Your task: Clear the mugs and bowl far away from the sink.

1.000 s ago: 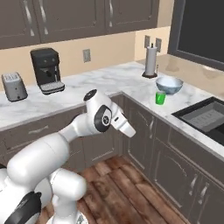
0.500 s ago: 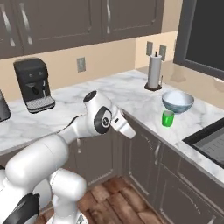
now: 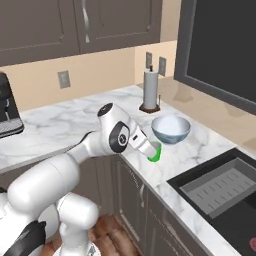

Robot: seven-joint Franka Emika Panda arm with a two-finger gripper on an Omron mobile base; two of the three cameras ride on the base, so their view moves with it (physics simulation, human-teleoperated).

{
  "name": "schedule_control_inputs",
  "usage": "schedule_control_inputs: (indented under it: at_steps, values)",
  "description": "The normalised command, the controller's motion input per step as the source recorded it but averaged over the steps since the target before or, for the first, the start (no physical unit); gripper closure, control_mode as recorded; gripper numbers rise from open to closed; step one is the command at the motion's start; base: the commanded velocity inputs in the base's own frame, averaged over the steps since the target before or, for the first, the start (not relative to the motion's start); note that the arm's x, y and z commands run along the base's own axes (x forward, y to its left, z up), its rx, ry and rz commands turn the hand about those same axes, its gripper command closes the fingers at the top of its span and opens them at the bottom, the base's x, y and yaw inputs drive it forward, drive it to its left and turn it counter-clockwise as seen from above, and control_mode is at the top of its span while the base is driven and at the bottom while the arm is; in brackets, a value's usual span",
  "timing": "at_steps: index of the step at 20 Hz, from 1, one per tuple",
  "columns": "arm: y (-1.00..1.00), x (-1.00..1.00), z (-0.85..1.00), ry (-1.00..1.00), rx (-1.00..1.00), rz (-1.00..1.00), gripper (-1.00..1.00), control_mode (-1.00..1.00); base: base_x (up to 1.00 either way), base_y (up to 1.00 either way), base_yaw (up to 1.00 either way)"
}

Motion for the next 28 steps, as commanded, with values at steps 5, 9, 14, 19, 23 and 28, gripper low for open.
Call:
schedule_control_inputs:
  at_steps: [5, 9, 14, 19, 23, 28]
  values:
    - [0.0, 0.0, 0.0, 0.0, 0.0, 0.0, -1.0, 1.0, 0.02, -0.11, 0.12]
    - [0.0, 0.0, 0.0, 0.0, 0.0, 0.0, -1.0, 1.0, 0.08, 0.07, 0.22]
    - [0.0, 0.08, 0.0, 0.0, 0.0, 0.01, -1.0, -1.0, 0.25, 0.08, 0.07]
    - [0.0, 0.28, -0.11, 0.12, 0.01, 0.2, -1.0, -1.0, 0.0, 0.0, 0.0]
    - [-0.19, 0.07, -0.2, 0.09, 0.03, 0.29, -1.0, -1.0, 0.0, 0.0, 0.0]
    - [-0.45, 0.06, -0.21, 0.09, 0.09, 0.31, -1.0, -1.0, 0.0, 0.0, 0.0]
